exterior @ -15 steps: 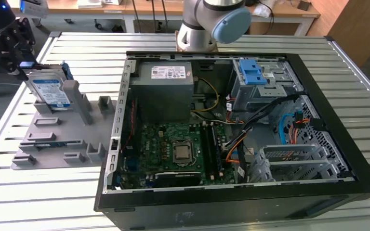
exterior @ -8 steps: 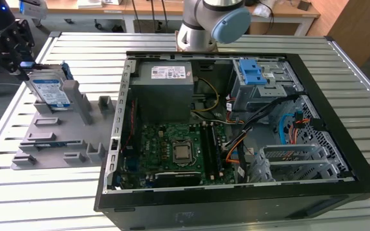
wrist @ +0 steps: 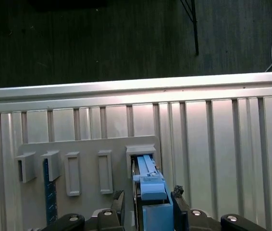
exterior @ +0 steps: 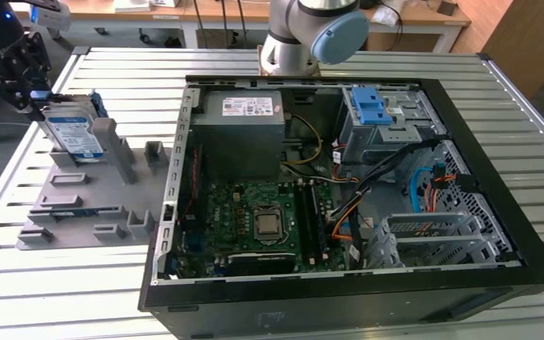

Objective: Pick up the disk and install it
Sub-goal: 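Pick up the disk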

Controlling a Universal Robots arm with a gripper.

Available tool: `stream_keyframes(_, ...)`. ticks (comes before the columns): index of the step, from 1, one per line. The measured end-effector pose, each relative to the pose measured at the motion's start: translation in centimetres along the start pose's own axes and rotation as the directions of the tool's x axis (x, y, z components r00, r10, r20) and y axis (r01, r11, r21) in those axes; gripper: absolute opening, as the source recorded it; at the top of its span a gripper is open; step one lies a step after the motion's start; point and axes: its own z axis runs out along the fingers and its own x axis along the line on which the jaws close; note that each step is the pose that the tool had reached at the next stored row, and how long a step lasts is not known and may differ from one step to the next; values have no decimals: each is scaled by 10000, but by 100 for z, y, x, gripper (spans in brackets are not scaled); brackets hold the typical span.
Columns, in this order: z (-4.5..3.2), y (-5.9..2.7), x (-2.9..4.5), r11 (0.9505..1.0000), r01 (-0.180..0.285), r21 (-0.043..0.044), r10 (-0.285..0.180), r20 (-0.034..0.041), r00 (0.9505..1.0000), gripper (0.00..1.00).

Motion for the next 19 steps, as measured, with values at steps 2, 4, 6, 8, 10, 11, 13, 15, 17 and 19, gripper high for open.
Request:
stream_keyframes(2, 7, 1, -4, 10000, -1, -1, 1, -1, 10000, 50)
stream_keyframes(4, 11, 2, -15, 10000, -2, 0, 2, 0, 10000, 50)
stream_keyframes(6, 14, 3, -27, 10000, 0, 1, 0, 0, 10000, 50)
stream_keyframes(8, 21, 3, -29, 10000, 10, 1, -10, 1, 10000, 50)
stream_keyframes(10, 26, 3, -30, 10000, 85, -2, -85, 0, 10000, 50)
stream_keyframes(11, 28, 3, -30, 9999, 111, -2, -111, 0, 9999, 50)
stream_keyframes(13, 36, 4, -30, 9999, 117, 0, -117, 1, 9999, 50)
stream_keyframes(15, 46, 4, -30, 9999, 118, 0, -118, 1, 9999, 50)
stream_keyframes(17, 53, 5, -29, 9999, 108, -3, -108, 0, 9999, 50)
stream_keyframes(19, 61, 5, -29, 10000, 76, -3, -76, 0, 10000, 50)
